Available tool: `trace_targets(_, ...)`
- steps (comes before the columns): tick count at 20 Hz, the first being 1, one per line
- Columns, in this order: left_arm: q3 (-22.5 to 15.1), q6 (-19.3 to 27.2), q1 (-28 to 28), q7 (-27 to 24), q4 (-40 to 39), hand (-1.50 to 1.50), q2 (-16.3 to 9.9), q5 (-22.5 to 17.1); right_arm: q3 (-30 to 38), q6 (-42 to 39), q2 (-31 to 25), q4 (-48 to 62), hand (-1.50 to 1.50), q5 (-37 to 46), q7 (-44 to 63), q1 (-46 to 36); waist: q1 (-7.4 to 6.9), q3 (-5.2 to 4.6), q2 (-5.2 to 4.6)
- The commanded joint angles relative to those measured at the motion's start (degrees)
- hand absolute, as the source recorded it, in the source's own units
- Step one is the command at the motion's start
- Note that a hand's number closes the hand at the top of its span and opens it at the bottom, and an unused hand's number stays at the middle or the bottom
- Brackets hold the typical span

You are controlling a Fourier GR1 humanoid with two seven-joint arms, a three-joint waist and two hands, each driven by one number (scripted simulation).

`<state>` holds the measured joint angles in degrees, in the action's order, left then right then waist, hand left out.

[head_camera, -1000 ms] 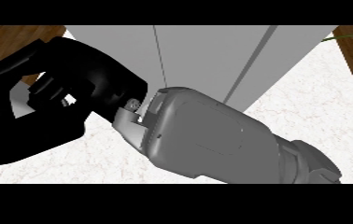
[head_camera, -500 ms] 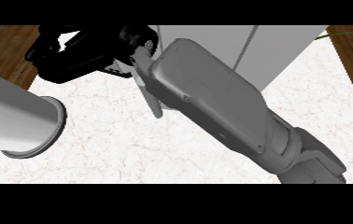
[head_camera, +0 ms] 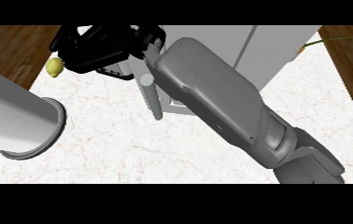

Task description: Pick up the wine, place it into the cabinet and close the cabinet

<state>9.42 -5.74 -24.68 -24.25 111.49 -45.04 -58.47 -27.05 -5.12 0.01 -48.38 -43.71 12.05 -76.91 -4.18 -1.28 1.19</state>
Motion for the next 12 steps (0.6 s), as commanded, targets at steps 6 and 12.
trace_targets(6, -1.94, 0.25, 1.62, 1.59, 2.76, -1.50, 0.72, -1.40, 5.35, 0.70, -9.74, 8.86, 1.50, 1.17, -5.49, 3.83, 3.61, 1.21, -3.14)
trace_targets(12, -4.65, 1.96, 3.20, 3.72, 4.14, -1.50, 1.17, -2.14, 4.84, 0.79, -8.34, 9.31, 1.50, -0.14, -7.36, 3.42, 4.72, 1.19, -3.25)
